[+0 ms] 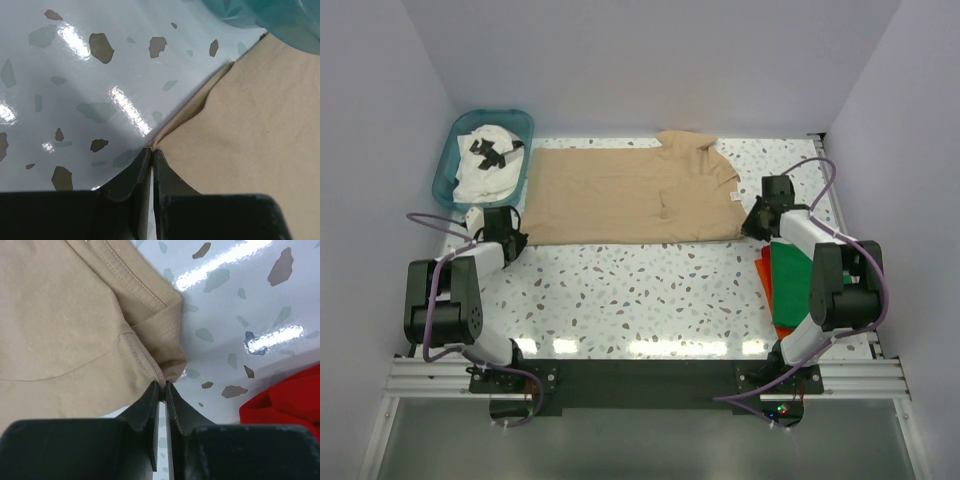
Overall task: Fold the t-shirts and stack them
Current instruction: Fold the tshirt
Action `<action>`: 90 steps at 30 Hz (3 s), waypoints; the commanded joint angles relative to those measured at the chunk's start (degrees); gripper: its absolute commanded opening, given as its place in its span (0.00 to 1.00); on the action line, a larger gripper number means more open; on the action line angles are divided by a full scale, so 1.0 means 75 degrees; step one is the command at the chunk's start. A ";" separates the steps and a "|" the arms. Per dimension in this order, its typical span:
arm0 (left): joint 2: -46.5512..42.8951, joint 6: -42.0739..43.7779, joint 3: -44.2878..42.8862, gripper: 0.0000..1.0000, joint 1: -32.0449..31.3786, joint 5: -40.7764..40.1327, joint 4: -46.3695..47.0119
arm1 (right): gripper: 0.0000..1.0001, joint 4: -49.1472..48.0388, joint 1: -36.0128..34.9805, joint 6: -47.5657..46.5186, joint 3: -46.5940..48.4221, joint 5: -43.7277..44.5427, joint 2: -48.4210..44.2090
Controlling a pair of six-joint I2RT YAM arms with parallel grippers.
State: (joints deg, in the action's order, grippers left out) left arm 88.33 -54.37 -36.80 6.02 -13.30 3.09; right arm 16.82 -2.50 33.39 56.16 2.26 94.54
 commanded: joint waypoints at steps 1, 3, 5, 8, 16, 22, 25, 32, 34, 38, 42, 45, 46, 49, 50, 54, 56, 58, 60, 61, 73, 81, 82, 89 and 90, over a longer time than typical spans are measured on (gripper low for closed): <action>0.0128 0.0007 -0.0250 0.08 0.0064 -0.0207 -0.0154 | 0.08 0.0253 0.0029 -0.0197 0.0433 0.0576 0.0039; 0.0117 0.0030 -0.0320 0.04 0.0053 -0.0265 -0.0248 | 0.07 0.0451 0.0029 -0.0326 0.0504 0.0764 -0.0043; 0.0058 0.0030 -0.0379 0.00 0.0064 -0.0312 -0.0342 | 0.07 0.0628 0.0029 -0.0455 0.0574 0.1080 -0.0172; -0.0036 0.0066 -0.0473 0.00 0.0064 -0.0383 -0.0401 | 0.06 0.0863 0.0029 -0.0561 0.0598 0.1362 -0.0394; -0.0608 0.0148 -0.0450 0.00 0.0064 -0.0711 -0.1302 | 0.02 0.1085 0.0029 -0.0619 0.0282 0.1316 -0.0945; -0.1370 0.0230 -0.0204 0.00 0.0099 -0.0981 -0.1912 | 0.01 0.1308 0.0052 -0.0666 -0.0128 0.1024 -0.1671; -0.1803 0.0230 -0.0040 0.00 0.0111 -0.0992 -0.2216 | 0.01 0.1507 0.0052 -0.0690 -0.0386 0.0859 -0.2173; -0.3175 0.0241 0.0406 0.00 0.0111 -0.1261 -0.3271 | 0.01 0.2174 0.0076 -0.0666 -0.1042 0.0624 -0.3522; -0.3644 0.0253 0.0534 0.00 0.0111 -0.1320 -0.3458 | 0.01 0.2432 0.0076 -0.0643 -0.1194 0.0531 -0.4059; -0.4265 0.0253 0.0699 0.00 0.0111 -0.1379 -0.4008 | 0.01 0.2901 0.0076 -0.0514 -0.1558 0.0226 -0.4845; -0.4757 0.0183 0.0840 0.00 0.0111 -0.1449 -0.4349 | 0.02 0.3440 0.0076 -0.0456 -0.1769 0.0062 -0.5503; -0.4922 0.0124 0.0887 0.00 0.0123 -0.1426 -0.4502 | 0.16 0.3685 0.0087 -0.0304 -0.1735 -0.0149 -0.5831; -0.4923 0.0124 0.0863 0.05 0.0111 -0.1379 -0.4514 | 0.22 0.3757 0.0076 -0.0303 -0.1688 -0.0138 -0.5855; -0.4923 0.0218 0.0700 0.28 0.0111 -0.1227 -0.4502 | 0.41 0.3933 0.0076 -0.0373 -0.1454 -0.0033 -0.5996; -0.4934 0.0288 0.0653 0.34 0.0123 -0.1203 -0.4467 | 0.48 0.3933 0.0076 -0.0385 -0.1337 -0.0009 -0.5996; -0.4900 0.0650 0.0348 0.43 0.0123 -0.0853 -0.4094 | 0.52 0.3606 0.0088 -0.0607 -0.1067 -0.0125 -0.5739; -0.4794 0.0920 0.0091 0.43 0.0111 -0.0665 -0.3661 | 0.52 0.3419 0.0076 -0.0771 -0.0845 -0.0289 -0.5236; -0.4385 0.1201 -0.0271 0.43 0.0100 -0.0267 -0.3297 | 0.52 0.3079 0.0076 -0.0818 -0.0657 -0.0558 -0.4687; -0.3720 0.1389 -0.0739 0.43 0.0065 0.0143 -0.2840 | 0.52 0.2389 0.0064 -0.0796 -0.0434 -0.0898 -0.4322; -0.3460 0.1506 -0.0928 0.43 -0.0028 0.0191 -0.2653 | 0.52 0.2166 0.0064 -0.0714 -0.0248 -0.0980 -0.3961; 0.0875 0.2432 -0.4361 0.43 -0.1388 -0.1378 -0.2170 | 0.50 0.0008 -0.0041 -0.0690 0.2319 -0.1368 -0.0561; 0.3558 0.2784 -0.6844 0.44 -0.1494 -0.2034 -0.2369 | 0.50 -0.0496 -0.0041 -0.0807 0.3971 -0.1474 0.1232; 0.3771 0.2842 -0.7045 0.44 -0.1494 -0.2058 -0.2439 | 0.50 -0.0508 -0.0030 -0.0853 0.4216 -0.1485 0.1513; 0.5119 0.2808 -0.8171 0.45 -0.1494 -0.2527 -0.2662 | 0.50 -0.0788 -0.0030 -0.1006 0.4898 -0.1567 0.2475; 0.5213 0.2808 -0.8311 0.45 -0.1494 -0.2539 -0.2639 | 0.50 -0.0836 -0.0030 -0.1029 0.4922 -0.1602 0.2558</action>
State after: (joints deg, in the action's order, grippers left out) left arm 125.86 -34.59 -95.02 -4.97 -28.38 -16.67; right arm 14.52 -2.61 27.33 89.93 -8.64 112.40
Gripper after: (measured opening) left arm 0.446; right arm 0.505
